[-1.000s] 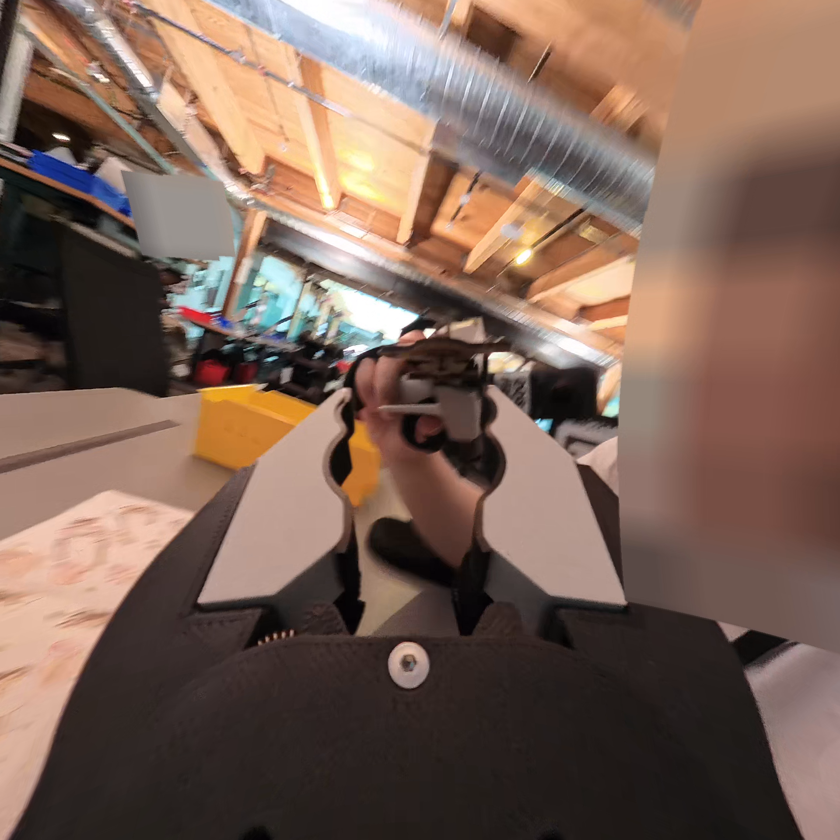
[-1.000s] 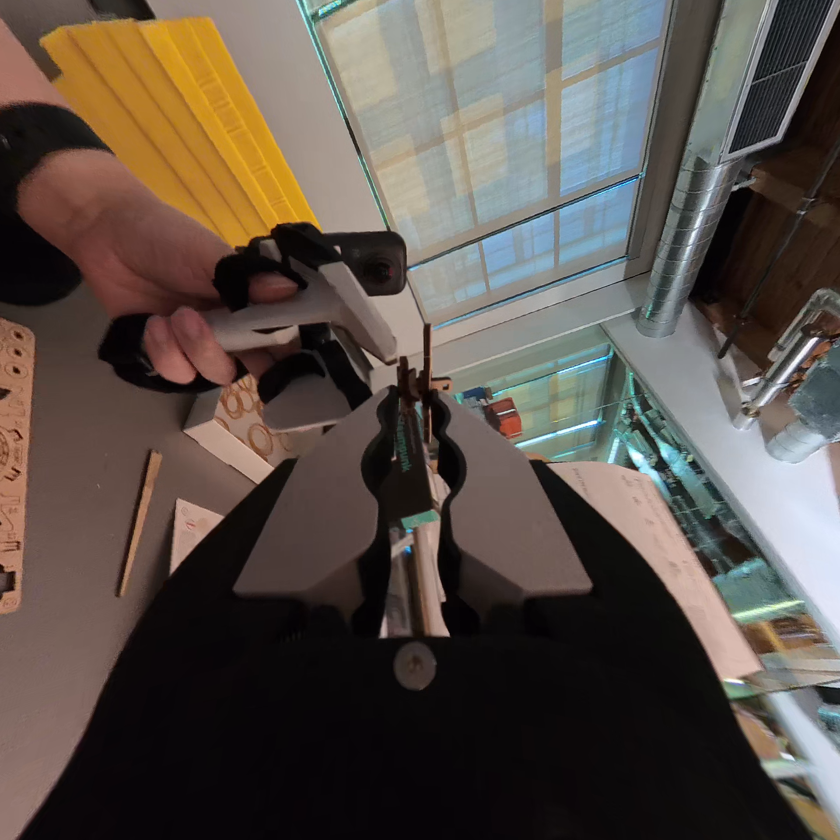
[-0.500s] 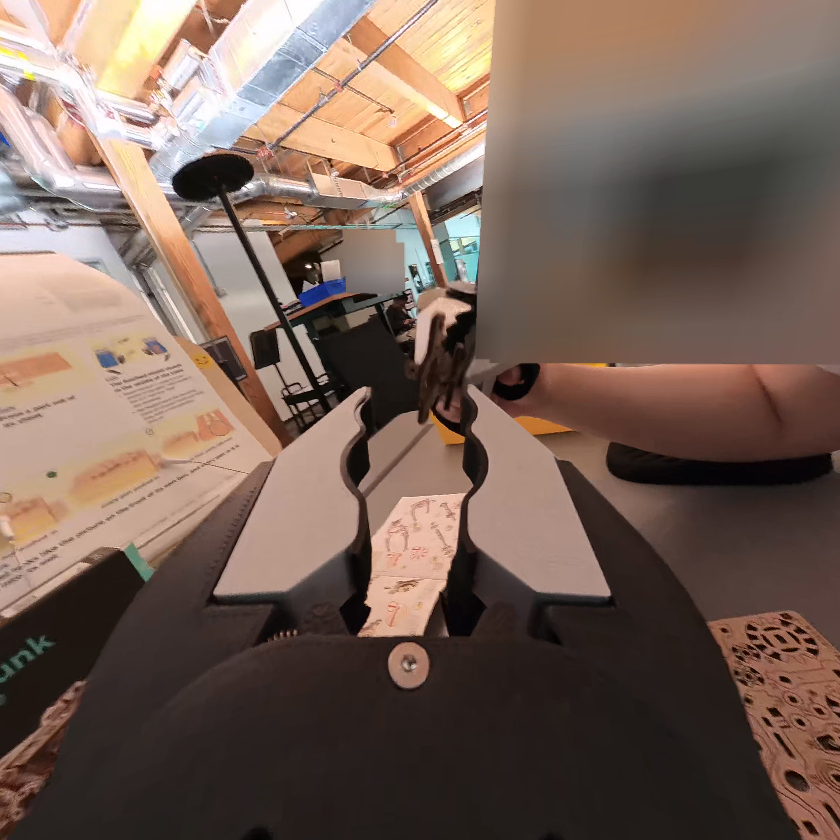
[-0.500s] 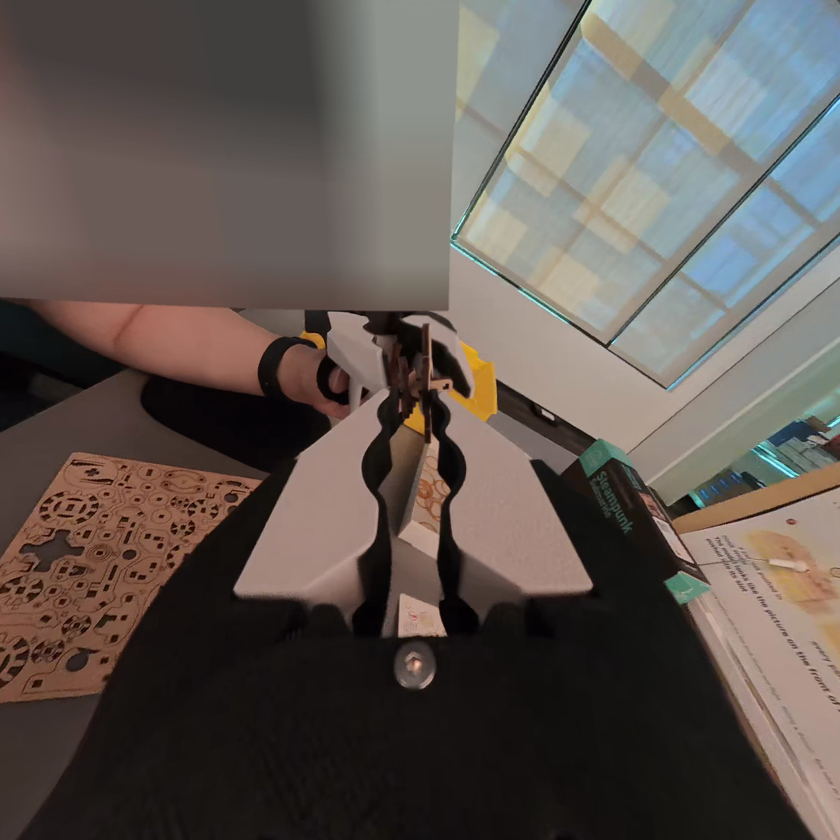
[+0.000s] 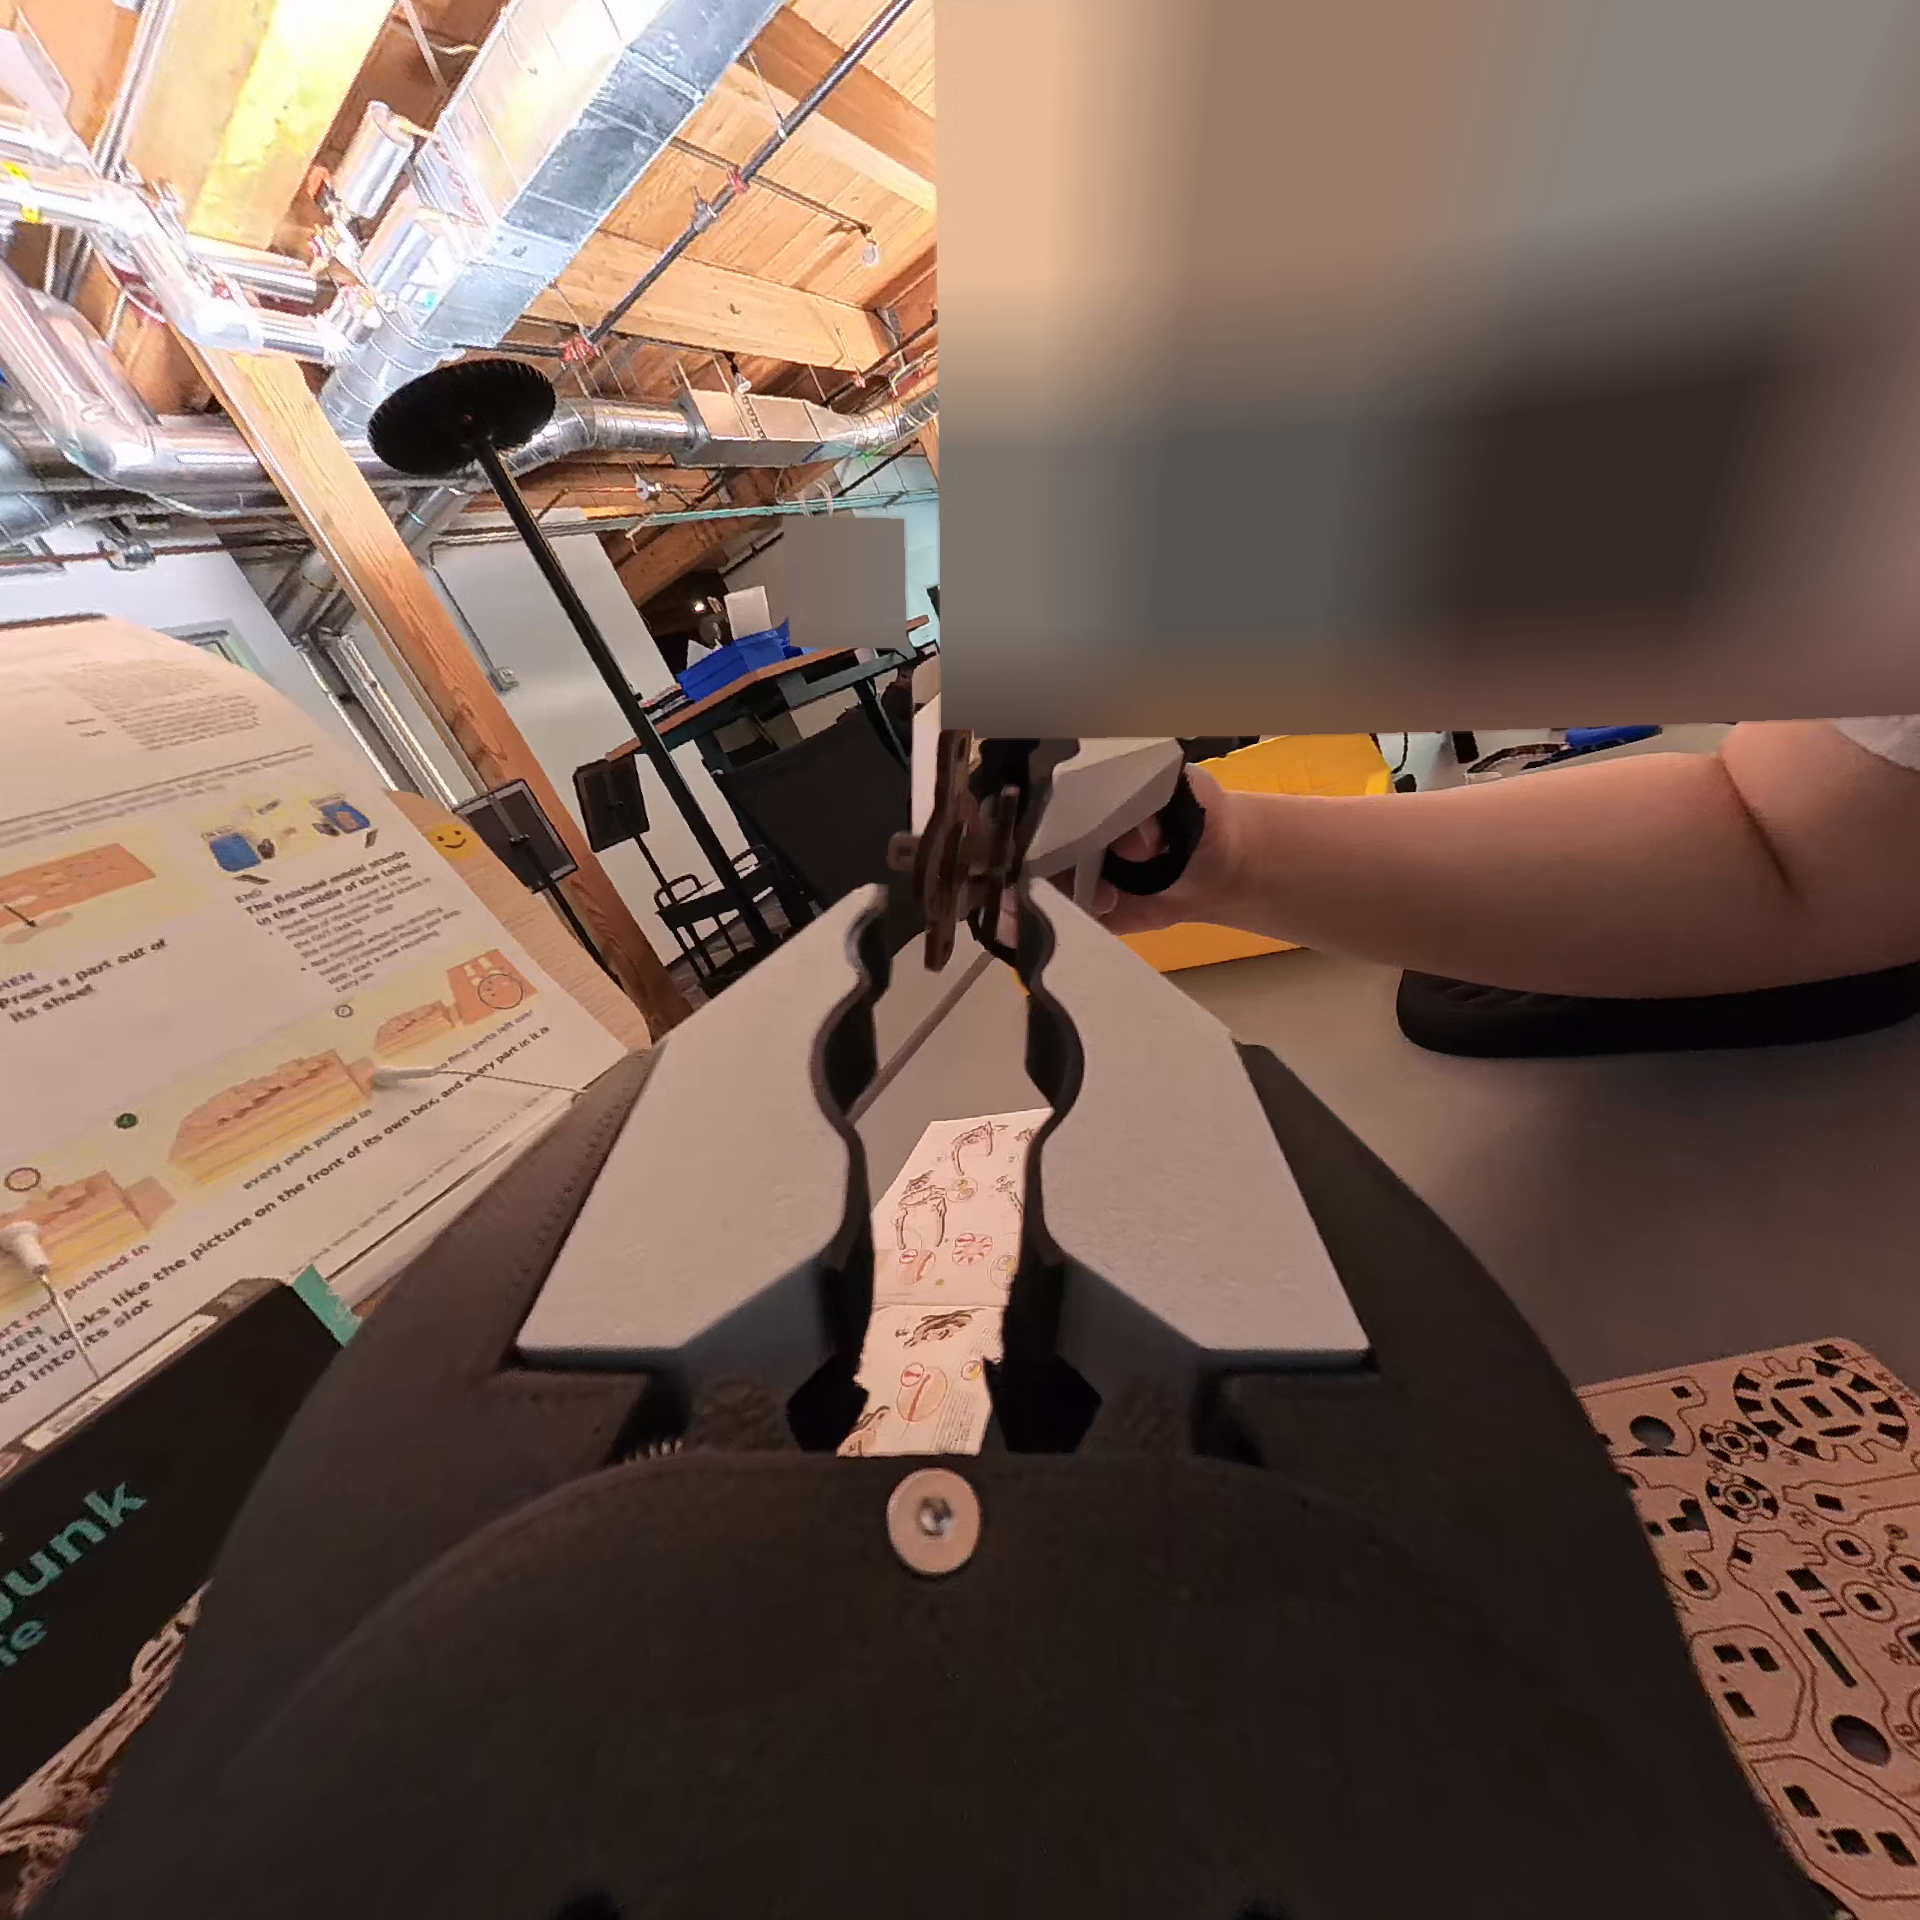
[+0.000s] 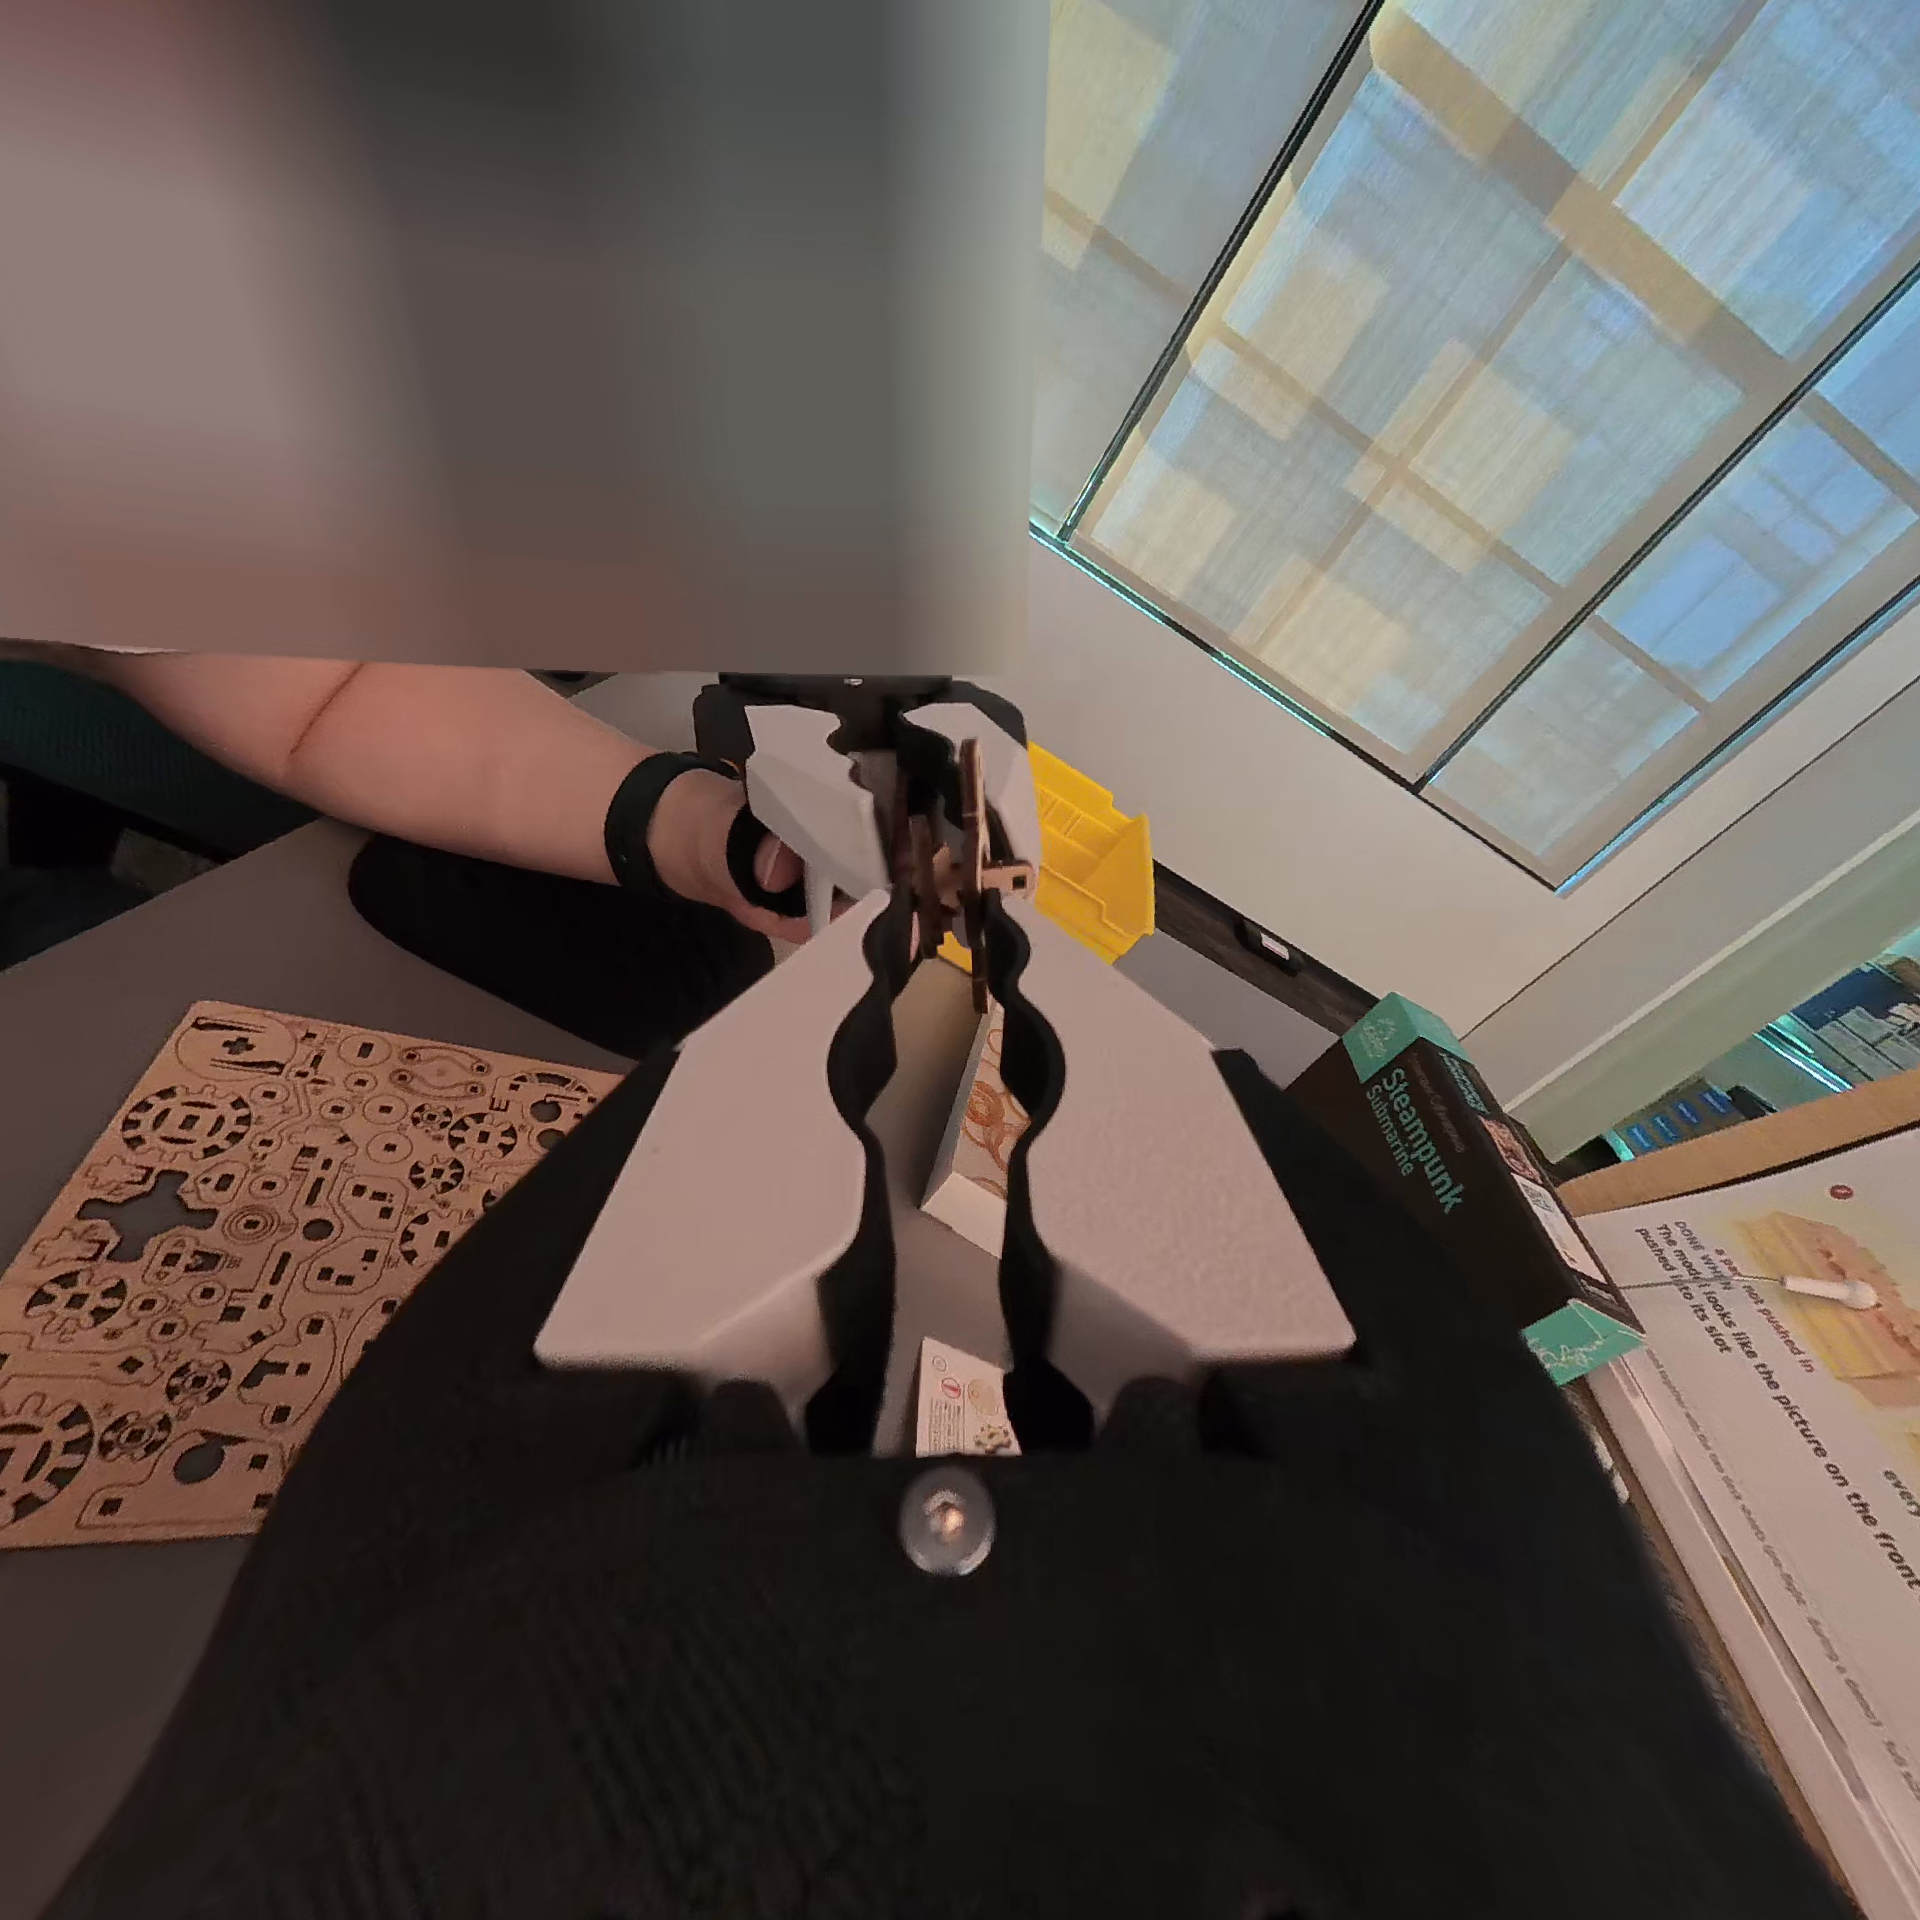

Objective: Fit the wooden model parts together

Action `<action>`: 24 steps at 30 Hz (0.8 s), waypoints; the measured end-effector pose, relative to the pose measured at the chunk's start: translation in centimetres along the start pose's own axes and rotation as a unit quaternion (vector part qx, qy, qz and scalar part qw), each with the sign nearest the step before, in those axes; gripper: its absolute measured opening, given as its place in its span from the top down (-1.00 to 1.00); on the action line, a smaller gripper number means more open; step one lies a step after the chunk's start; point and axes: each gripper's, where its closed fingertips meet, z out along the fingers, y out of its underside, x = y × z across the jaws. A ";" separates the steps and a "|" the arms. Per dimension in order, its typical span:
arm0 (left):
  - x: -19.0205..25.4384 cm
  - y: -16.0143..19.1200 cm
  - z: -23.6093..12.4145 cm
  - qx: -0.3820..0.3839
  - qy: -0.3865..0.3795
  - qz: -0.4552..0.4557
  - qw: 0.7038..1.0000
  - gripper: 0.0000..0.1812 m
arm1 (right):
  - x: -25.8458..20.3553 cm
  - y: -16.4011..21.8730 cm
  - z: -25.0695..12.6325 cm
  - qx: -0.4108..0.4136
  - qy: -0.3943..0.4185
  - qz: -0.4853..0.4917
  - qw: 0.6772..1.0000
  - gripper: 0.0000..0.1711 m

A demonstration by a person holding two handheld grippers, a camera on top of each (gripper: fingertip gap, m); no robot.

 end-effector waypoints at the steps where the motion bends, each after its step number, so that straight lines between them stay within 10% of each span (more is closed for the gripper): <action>1: 0.1 0.0 0.0 0.001 0.001 0.003 1.000 0.82 | 0.0 0.1 0.0 -0.002 -0.001 -0.001 1.000 0.86; 24: 1.0 -0.1 0.2 0.004 0.046 -0.053 0.997 0.74 | -0.4 -0.5 -0.5 0.058 -0.039 0.059 0.996 0.86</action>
